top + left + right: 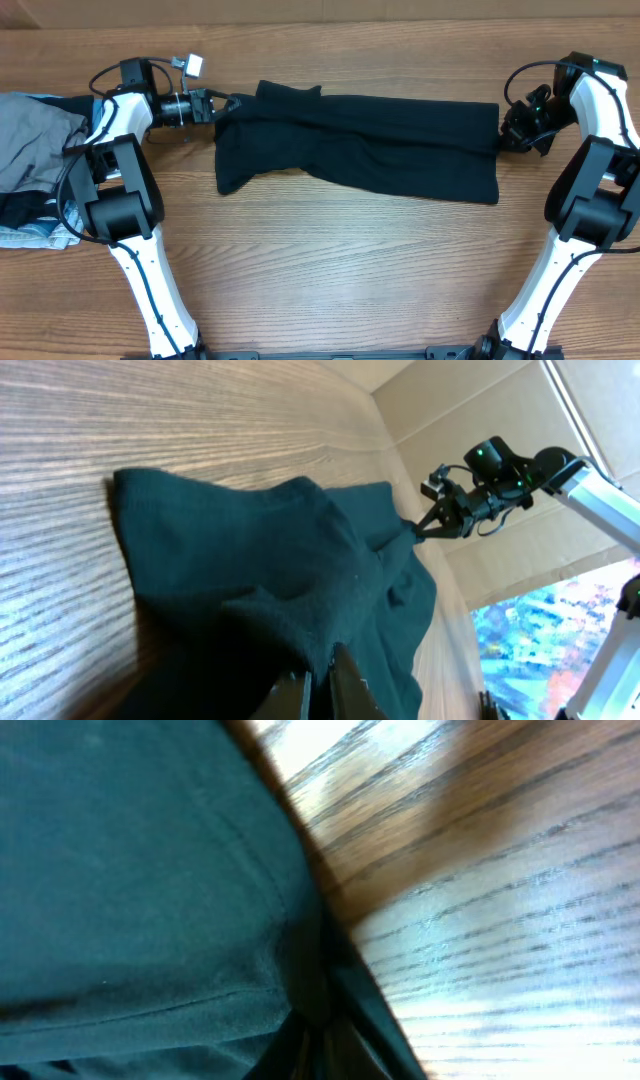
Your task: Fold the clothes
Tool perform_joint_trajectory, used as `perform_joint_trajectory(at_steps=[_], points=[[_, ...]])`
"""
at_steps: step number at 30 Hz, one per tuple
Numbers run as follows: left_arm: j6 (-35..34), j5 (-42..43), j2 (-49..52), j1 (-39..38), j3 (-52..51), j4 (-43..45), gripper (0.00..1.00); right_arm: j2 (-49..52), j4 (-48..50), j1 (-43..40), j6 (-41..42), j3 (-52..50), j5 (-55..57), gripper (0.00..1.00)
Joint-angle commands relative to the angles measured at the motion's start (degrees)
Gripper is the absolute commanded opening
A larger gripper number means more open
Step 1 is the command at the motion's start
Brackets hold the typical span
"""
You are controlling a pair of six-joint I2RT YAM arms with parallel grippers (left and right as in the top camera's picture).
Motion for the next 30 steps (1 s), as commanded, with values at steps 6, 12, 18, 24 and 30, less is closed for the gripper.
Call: perform_joint_trajectory(at_steps=[6, 12, 18, 24, 30], points=[[10.8, -1.6, 0.4, 0.0, 0.9, -6.6, 0.04, 3.5, 2.5, -0.4, 0.3, -1.7, 1.8, 0.07], [16.5, -7.5, 0.4, 0.0, 0.9, -14.7, 0.04, 7.2, 4.7, -0.4, 0.5, -1.7, 1.1, 0.13], [14.4, -15.9, 0.4, 0.0, 0.9, -17.0, 0.05, 6.7, 5.1, -0.4, 0.5, 1.3, 0.2, 0.82], [11.2, -19.2, 0.4, -0.1, 0.9, -15.5, 0.33, 1.3, 2.5, -0.1, 0.0, 9.7, 0.2, 0.91], [8.9, -18.8, -1.9, -0.9, 1.5, -14.4, 0.42, 0.2, -4.8, 2.4, -1.6, 20.5, 0.2, 0.96]])
